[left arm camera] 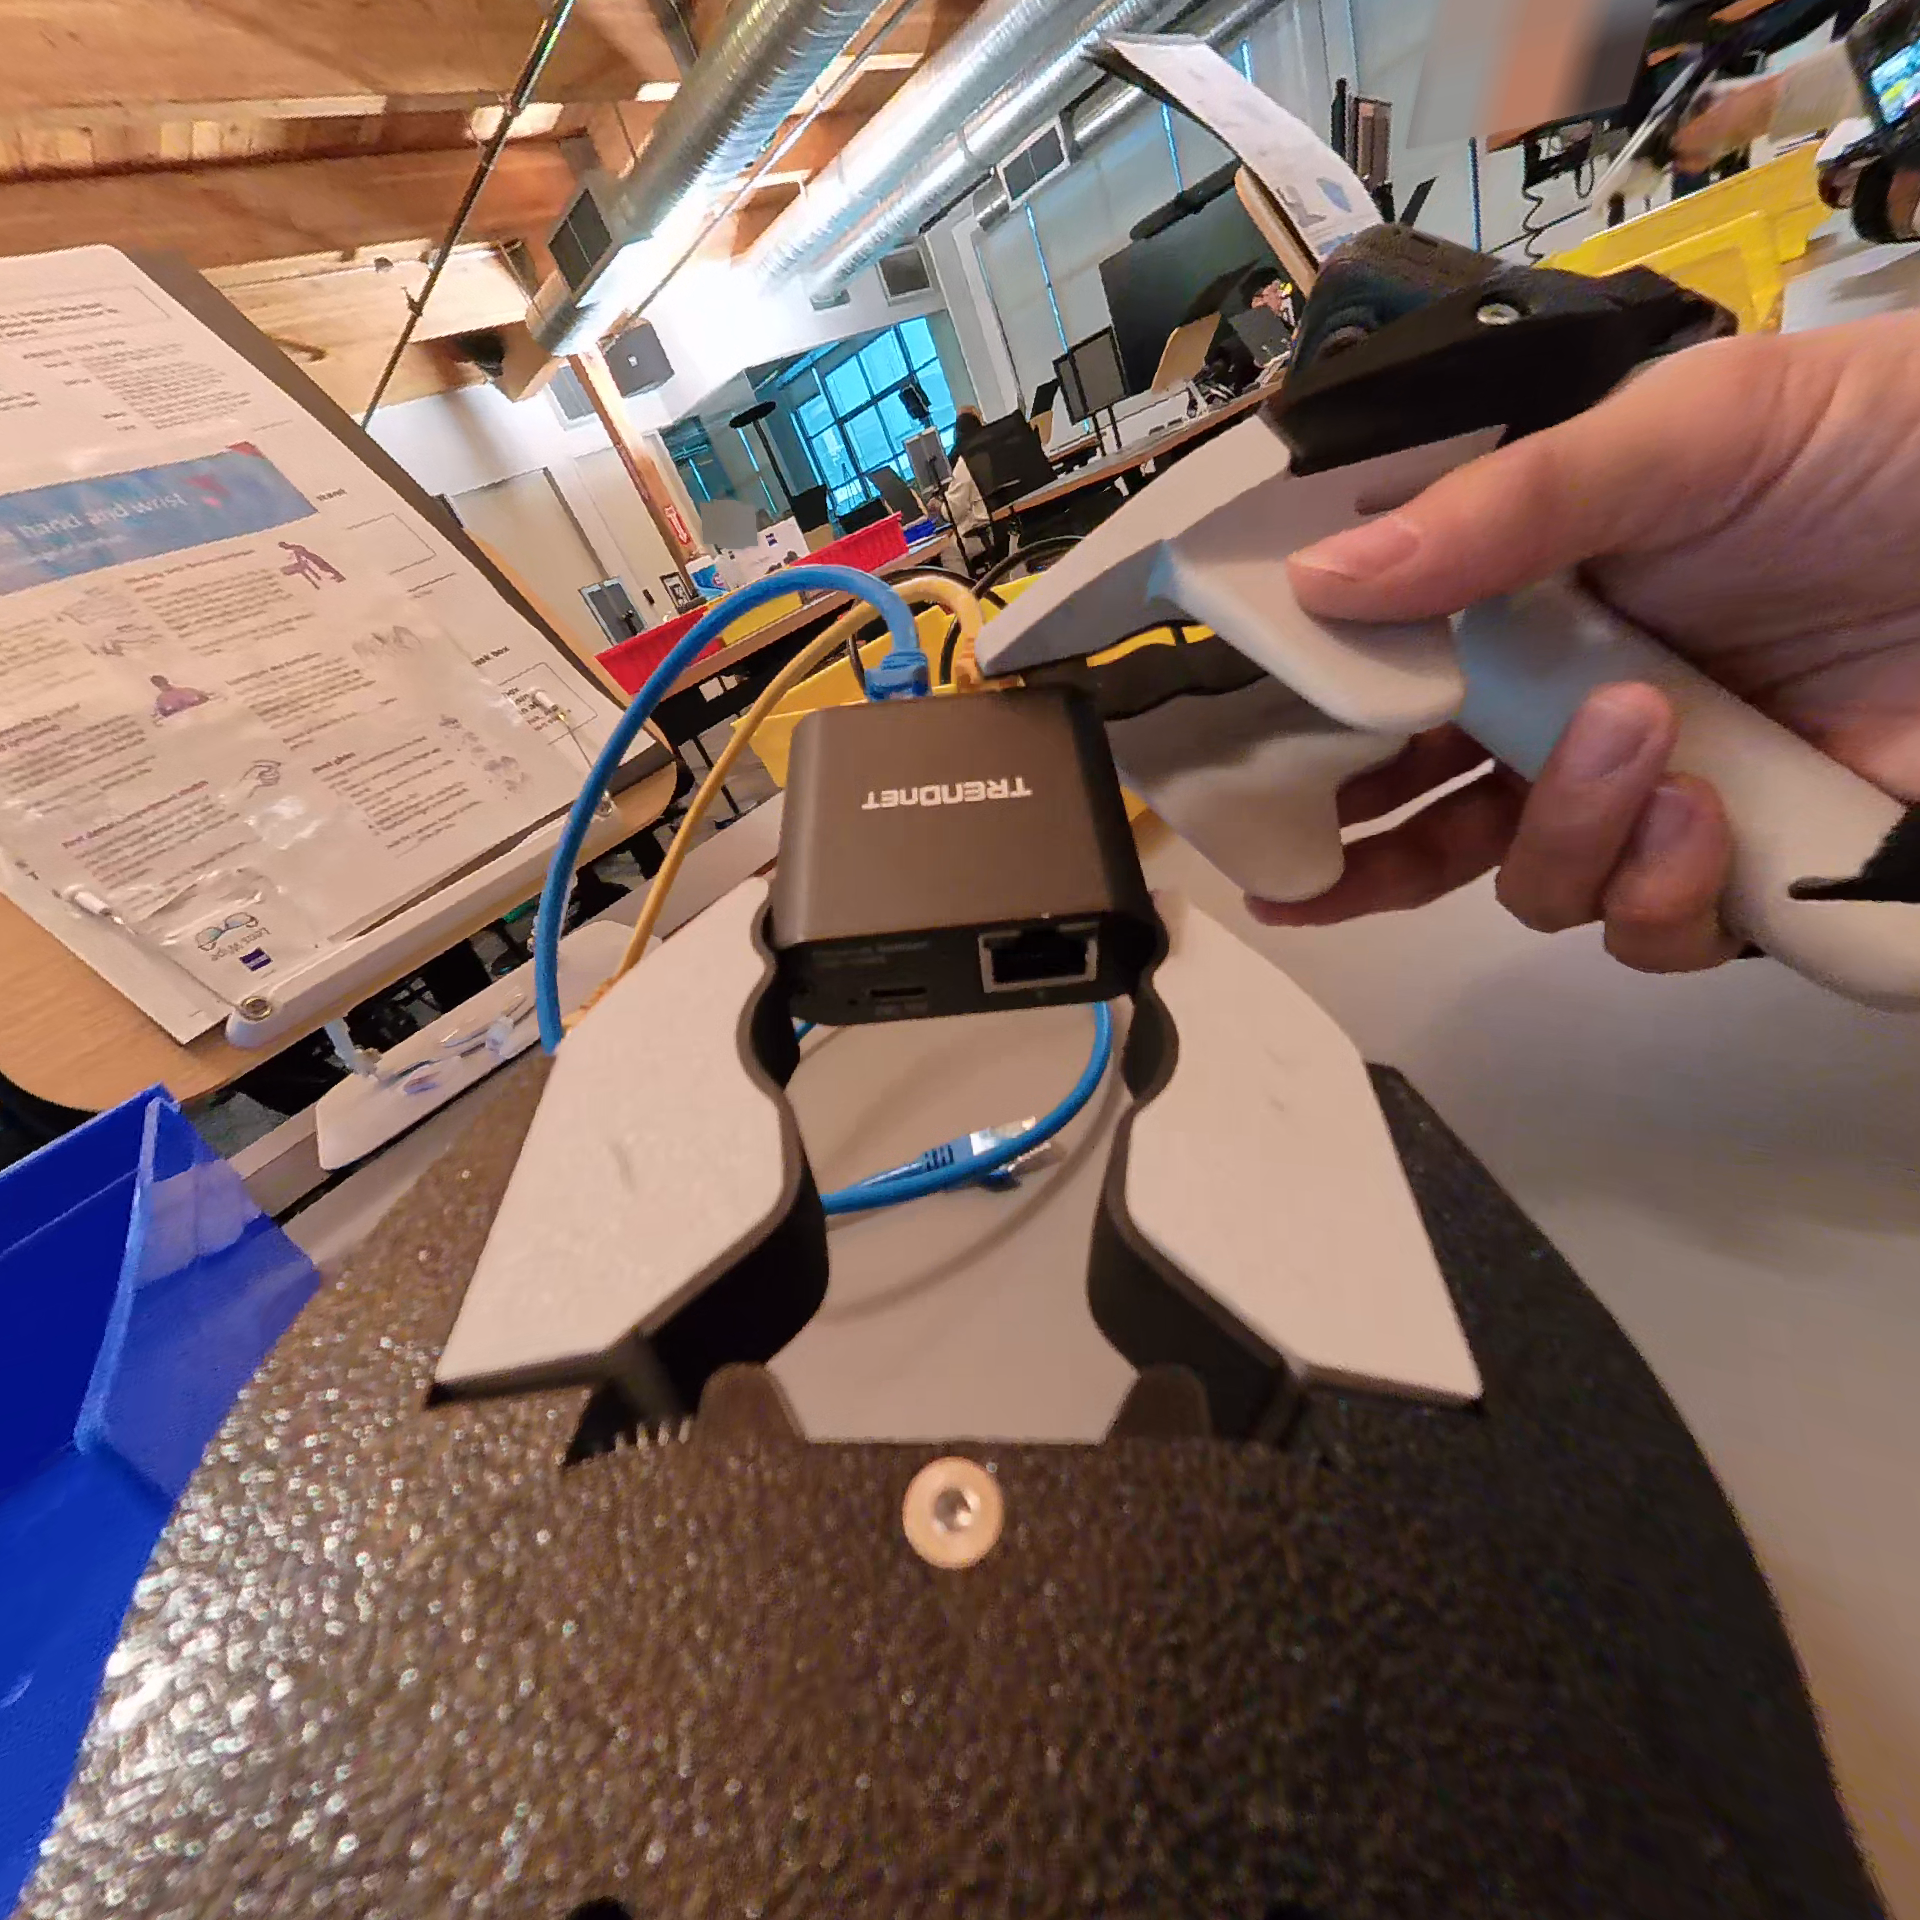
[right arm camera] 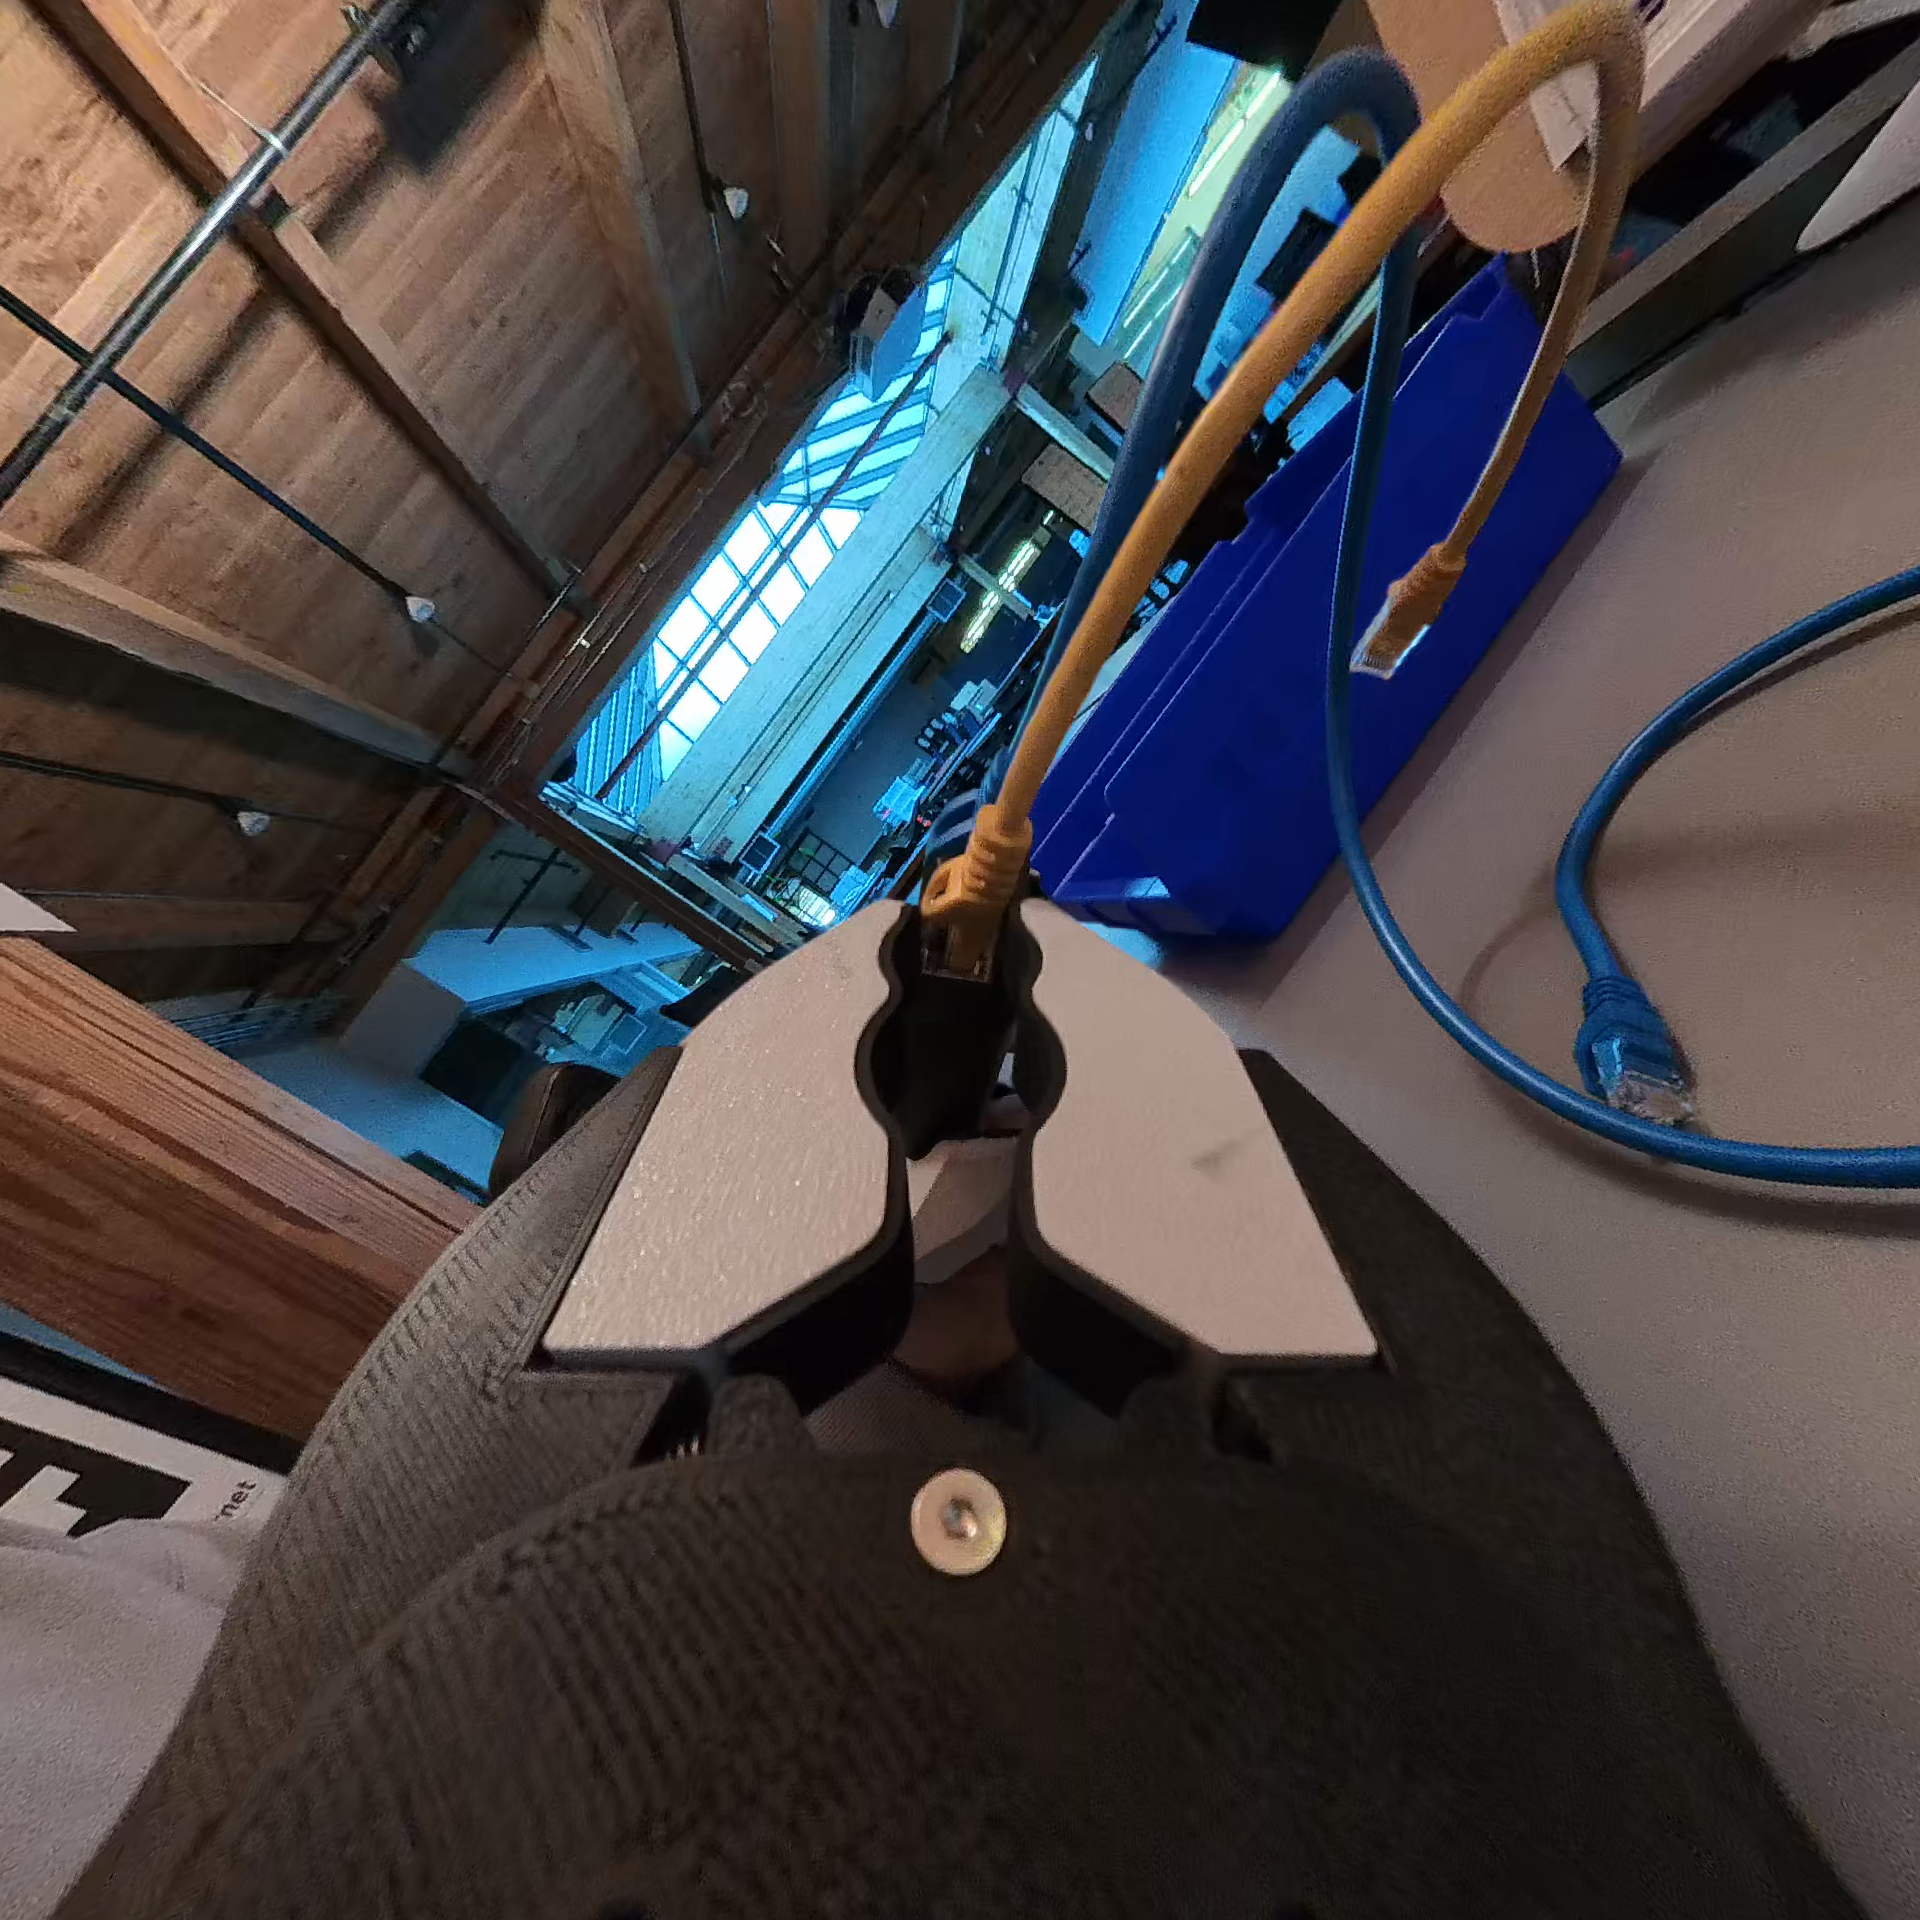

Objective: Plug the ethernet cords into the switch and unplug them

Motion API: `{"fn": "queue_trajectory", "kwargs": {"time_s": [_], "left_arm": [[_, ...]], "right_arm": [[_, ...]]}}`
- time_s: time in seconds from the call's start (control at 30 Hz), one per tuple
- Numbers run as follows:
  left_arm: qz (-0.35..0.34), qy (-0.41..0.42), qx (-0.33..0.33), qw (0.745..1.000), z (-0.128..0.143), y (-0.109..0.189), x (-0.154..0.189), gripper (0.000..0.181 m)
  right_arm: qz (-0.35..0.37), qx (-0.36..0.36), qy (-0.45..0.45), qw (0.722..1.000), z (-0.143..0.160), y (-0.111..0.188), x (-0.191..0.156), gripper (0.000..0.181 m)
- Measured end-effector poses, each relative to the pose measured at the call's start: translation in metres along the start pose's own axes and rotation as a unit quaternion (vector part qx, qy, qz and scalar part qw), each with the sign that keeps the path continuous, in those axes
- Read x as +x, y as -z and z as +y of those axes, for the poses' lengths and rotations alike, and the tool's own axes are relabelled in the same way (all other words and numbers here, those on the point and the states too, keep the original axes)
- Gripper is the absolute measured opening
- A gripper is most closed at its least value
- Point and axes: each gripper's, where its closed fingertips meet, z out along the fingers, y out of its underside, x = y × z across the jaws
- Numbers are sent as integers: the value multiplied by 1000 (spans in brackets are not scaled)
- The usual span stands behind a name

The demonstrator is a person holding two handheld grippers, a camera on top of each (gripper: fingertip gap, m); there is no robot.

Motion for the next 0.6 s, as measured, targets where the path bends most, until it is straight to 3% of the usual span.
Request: {"fn": "queue_trajectory", "kwargs": {"time_s": [0.2,0.6], "left_arm": [[-3,-4,-3,1000,2,-1,0,61],[-18,11,18,1000,-5,-3,-1,61]], "right_arm": [[6,26,-9,1000,1,-1,3,13],[-23,48,59,997,-3,0,-3,12]]}}
